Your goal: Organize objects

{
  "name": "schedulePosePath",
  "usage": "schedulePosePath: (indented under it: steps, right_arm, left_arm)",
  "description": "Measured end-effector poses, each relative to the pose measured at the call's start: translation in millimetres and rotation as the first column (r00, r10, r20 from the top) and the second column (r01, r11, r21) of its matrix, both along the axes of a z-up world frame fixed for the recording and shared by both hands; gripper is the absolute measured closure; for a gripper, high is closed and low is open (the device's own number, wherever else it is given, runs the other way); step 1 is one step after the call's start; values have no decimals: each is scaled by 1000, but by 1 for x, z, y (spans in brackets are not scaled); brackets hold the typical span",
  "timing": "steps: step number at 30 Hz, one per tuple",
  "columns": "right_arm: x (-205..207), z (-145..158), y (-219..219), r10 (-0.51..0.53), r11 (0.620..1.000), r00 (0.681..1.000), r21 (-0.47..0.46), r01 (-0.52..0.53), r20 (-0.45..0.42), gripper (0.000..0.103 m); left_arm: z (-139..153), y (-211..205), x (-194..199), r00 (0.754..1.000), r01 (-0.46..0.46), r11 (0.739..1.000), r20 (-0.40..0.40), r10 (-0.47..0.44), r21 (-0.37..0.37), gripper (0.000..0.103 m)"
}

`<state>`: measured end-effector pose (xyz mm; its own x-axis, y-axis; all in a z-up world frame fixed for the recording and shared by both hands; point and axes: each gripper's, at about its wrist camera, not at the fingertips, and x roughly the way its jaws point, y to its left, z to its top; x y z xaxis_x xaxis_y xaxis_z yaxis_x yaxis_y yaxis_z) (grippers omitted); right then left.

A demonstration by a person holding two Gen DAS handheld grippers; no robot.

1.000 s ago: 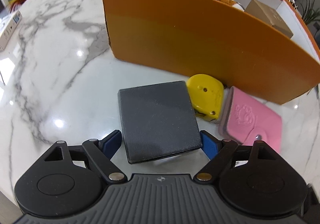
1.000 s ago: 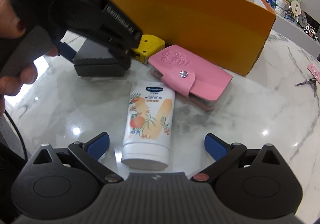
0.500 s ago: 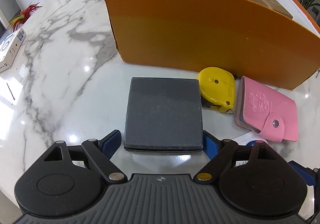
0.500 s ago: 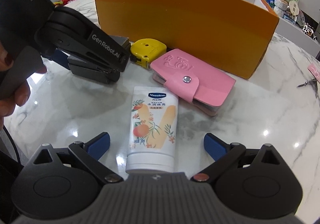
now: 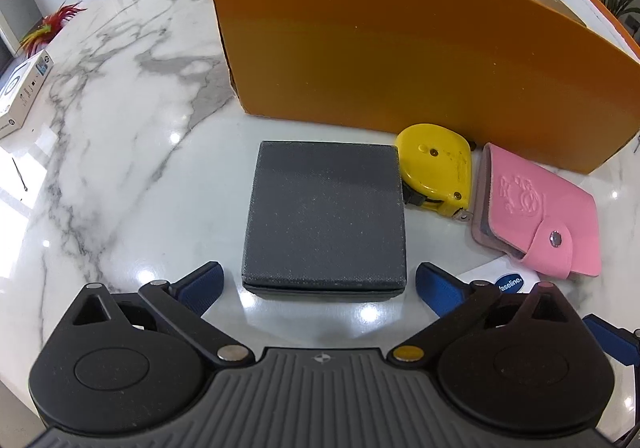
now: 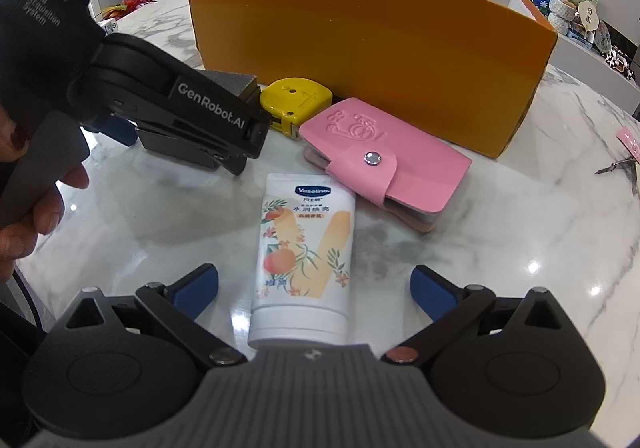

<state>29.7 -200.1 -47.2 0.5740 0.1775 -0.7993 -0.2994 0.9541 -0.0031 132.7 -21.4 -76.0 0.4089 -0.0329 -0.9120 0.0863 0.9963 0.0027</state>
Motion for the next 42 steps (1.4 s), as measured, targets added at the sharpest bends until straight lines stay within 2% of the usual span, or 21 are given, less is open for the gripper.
schedulePosePath:
  steps: [23,34,42]
  right_arm:
    - [0,-7,1,-1,1000,1000,0,1,14,1]
    - [1,-9,5,-25,1000,999,0,25,24,1]
    - [0,-8,4,-30,1000,999,2,30,29,1]
  left_arm:
    - [1,-1,-5,1000,-4,1000,23,4,1,0]
    - [1,2,-9,997,62,998,38,-62,0,0]
    - [1,0,-9,998,57,998,39,-57,-2,0]
